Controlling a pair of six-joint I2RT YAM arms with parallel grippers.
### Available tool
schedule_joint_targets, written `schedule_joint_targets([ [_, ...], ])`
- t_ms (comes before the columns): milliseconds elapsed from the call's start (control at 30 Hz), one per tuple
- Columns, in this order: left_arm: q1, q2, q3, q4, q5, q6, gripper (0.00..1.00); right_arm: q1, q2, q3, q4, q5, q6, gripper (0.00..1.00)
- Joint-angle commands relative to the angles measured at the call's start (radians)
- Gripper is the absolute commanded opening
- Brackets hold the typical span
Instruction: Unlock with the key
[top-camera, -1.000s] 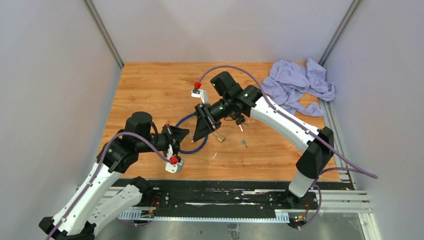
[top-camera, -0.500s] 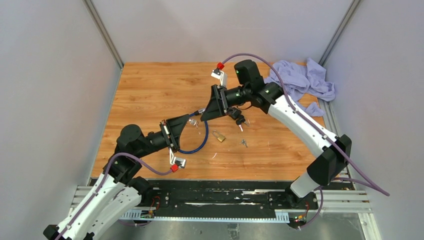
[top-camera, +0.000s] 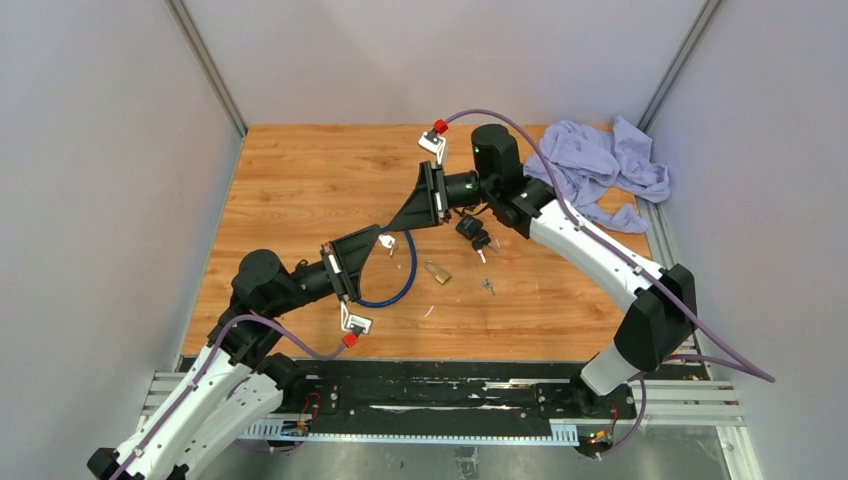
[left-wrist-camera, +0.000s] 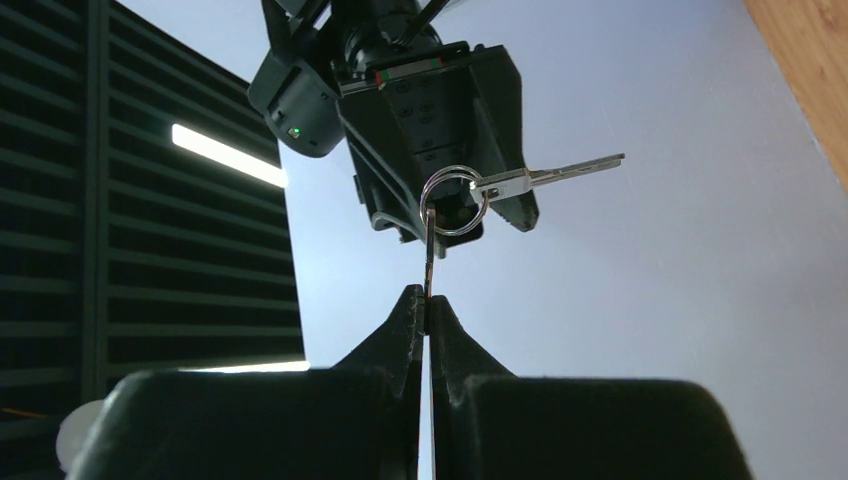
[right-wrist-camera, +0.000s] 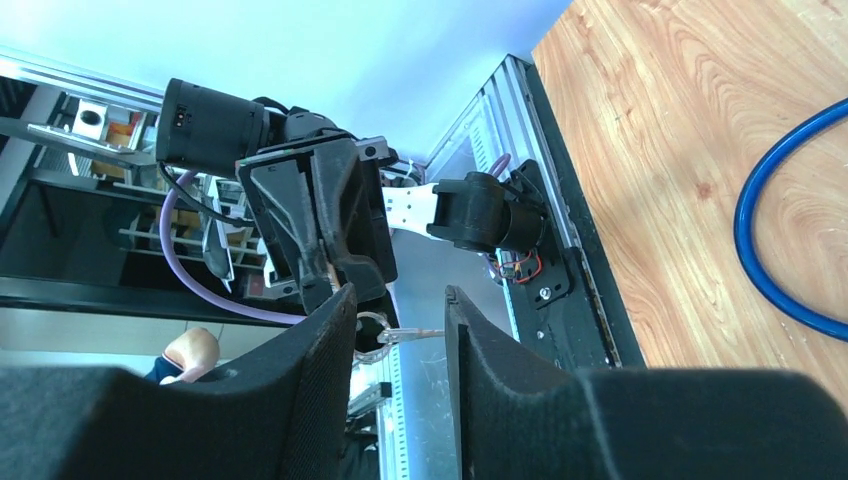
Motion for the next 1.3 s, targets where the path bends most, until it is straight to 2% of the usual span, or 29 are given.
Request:
schedule_joint_targets([
  [0,-0.005,0.004,0.001,0.044,-0.008,0.022,0.00,0.001,-0.033,-0.083,0.234,-0.042,0.141,0.36],
  [367,-0.005,0.026,0.002,0.044,-0.055,0.022,0.00,0.012,-0.050,-0.205,0.484,-0.027,0.303,0.28],
  [633,-0.005,0.023,-0.002,0.044,-0.076,-0.001,0.00,0.014,-0.073,-0.271,0.601,0.021,0.365,0.30],
  [1033,-0.005,0.030,0.005,0.043,-0.104,-0.016,0.00,0.051,-0.046,-0.254,0.602,0.008,0.367,0.16],
  [1267,-0.005,0.030,0.002,0.044,-0.106,-0.013,0.00,0.064,-0.033,-0.269,0.640,0.003,0.392,0.14],
])
